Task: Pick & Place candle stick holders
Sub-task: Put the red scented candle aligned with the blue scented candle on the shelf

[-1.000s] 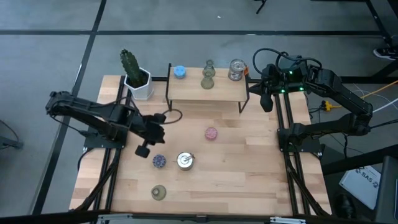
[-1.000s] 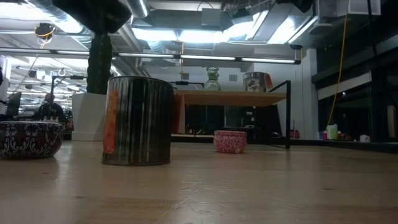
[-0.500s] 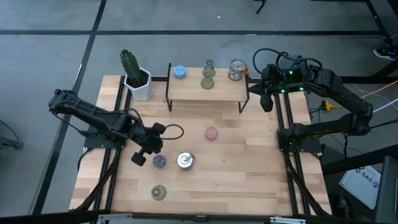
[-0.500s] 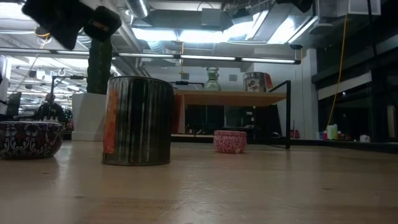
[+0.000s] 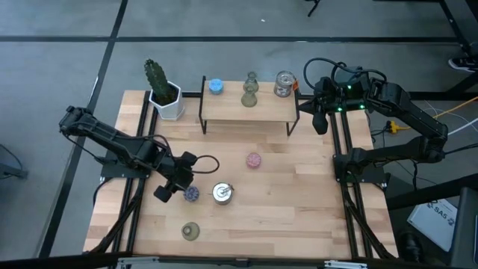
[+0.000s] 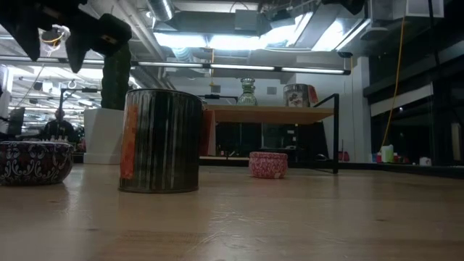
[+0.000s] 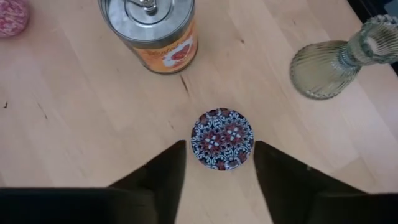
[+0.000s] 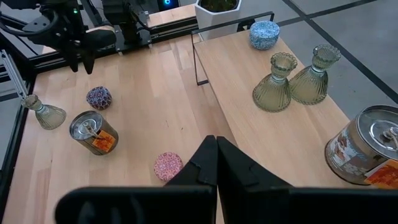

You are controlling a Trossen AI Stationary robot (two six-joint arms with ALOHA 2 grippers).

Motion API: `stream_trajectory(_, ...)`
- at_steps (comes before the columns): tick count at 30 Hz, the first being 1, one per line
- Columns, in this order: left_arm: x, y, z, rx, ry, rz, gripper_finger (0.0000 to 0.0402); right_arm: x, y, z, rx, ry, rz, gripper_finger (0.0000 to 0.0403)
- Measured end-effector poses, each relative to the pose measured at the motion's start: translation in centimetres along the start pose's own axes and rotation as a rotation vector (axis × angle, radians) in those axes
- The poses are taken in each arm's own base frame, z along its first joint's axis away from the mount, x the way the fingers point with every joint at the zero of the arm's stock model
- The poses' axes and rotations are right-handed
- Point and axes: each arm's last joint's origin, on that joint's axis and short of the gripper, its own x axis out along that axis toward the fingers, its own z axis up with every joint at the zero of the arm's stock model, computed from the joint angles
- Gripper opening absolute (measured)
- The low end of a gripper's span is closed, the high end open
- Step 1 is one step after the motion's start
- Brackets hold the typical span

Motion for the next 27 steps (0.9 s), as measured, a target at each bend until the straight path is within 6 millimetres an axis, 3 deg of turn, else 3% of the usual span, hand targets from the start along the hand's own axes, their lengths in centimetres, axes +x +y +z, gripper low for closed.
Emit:
stream_trajectory(6,0.0,0.0,0.0,-0.043,0.0,-0.002,0.0263,0.0,0.0,0.0,0.0,0.0,0.0,0.0001)
stream_trajectory(11,0.0,0.0,0.0,-0.044,-0.001,-0.007,0.0304,0.0,0.0,0.0,0.0,0.0,0.0,0.0001)
stream_trajectory(18,0.4,0.0,0.1,-0.045,0.015,-0.01,0.0331,0.0,0.0,0.0,-0.007,0.0,0.0,0.0001)
stream_trajectory(27,2.8,-0.6,0.6,-0.016,0.105,-0.043,0.0337,0.0,0.0,-0.3,-0.023,0.031,0.0,0.0001)
